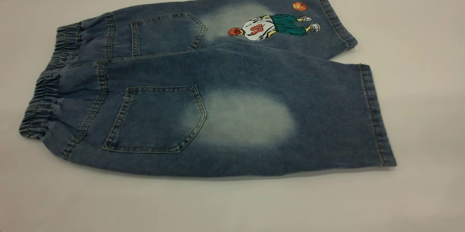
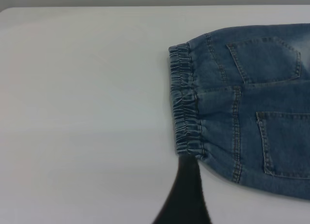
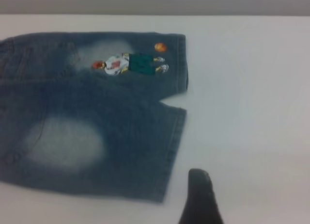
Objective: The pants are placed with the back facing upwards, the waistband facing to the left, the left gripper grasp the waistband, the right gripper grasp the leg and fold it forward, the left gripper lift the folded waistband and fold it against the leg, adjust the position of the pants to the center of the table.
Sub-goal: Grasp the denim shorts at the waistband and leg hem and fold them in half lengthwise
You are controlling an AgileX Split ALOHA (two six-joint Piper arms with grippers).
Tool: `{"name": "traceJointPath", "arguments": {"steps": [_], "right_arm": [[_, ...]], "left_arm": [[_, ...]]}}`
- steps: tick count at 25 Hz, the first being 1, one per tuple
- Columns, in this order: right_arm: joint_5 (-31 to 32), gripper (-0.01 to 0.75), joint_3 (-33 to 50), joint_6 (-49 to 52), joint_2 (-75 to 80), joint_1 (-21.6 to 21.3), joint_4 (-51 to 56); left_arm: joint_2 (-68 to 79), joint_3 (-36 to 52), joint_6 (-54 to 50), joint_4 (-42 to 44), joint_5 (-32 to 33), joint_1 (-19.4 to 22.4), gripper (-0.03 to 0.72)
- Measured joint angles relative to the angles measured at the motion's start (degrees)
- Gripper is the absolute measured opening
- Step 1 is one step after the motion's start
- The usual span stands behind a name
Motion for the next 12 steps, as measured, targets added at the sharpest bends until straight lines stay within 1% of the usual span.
{"name": "traceJointPath", "arguments": {"steps": [6,12], "right_arm": [[-1.63,0.430,0.00,0.00,0.00,0.00,0.31],[-3.65,0.430,0.06,0.05,0.00,0.00,3.03]], "left_arm": [[0.00,0.00,0.00,0.00,0.00,0.00,0.566],[0.00,0.00,0.00,0.00,0.00,0.00,0.566]]}}
